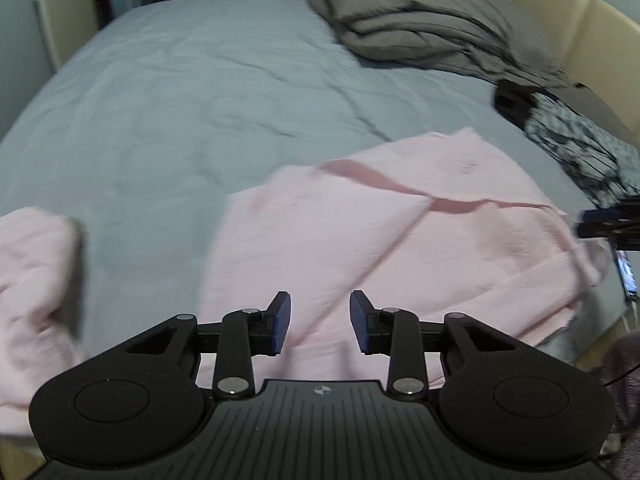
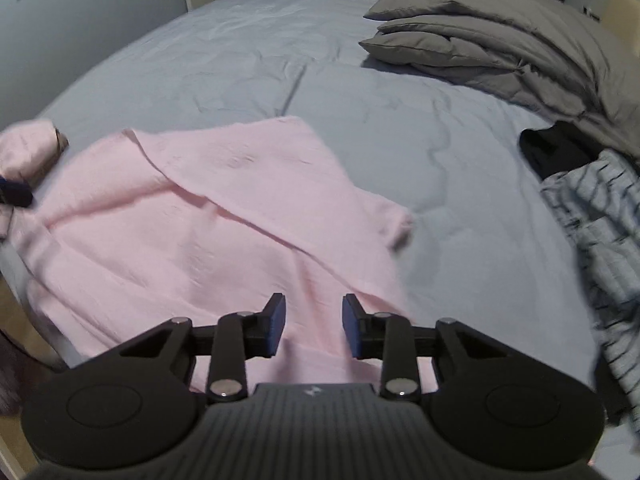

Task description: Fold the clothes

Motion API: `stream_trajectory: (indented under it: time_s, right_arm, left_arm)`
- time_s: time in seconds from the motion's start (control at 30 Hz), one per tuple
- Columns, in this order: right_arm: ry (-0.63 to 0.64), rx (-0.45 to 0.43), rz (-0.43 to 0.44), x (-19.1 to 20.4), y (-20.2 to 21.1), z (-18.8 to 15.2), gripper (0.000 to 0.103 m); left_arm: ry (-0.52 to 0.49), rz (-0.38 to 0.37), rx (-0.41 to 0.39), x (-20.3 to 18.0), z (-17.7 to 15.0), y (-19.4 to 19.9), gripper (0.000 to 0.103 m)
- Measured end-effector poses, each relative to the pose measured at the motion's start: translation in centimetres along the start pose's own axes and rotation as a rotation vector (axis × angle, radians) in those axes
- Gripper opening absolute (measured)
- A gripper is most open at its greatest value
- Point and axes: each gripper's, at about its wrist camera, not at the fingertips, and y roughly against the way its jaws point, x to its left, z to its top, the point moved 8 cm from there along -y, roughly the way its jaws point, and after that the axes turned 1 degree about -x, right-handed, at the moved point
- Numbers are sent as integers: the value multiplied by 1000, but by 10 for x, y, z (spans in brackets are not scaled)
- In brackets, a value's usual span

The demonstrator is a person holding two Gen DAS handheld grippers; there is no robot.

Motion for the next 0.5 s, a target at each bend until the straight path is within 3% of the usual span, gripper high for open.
stream_trajectory:
  time_s: [0.1, 0.2, 0.4, 0.5]
  right_arm:
    - [-57, 0, 91, 28, -15, -1, 35]
    - [-57, 25, 110, 51, -35, -11, 35]
    - [-81, 285, 193, 67, -65, -57, 35]
    - [-75, 332, 248, 72, -58, -70, 36]
  left_arm:
    - [-51, -34, 31, -25, 2, -20, 31]
    - [-93, -44, 94, -40, -6, -42, 31]
    - [-105, -102, 228, -50, -33, -64, 31]
    - [-146, -154, 316, -54, -55, -64, 31]
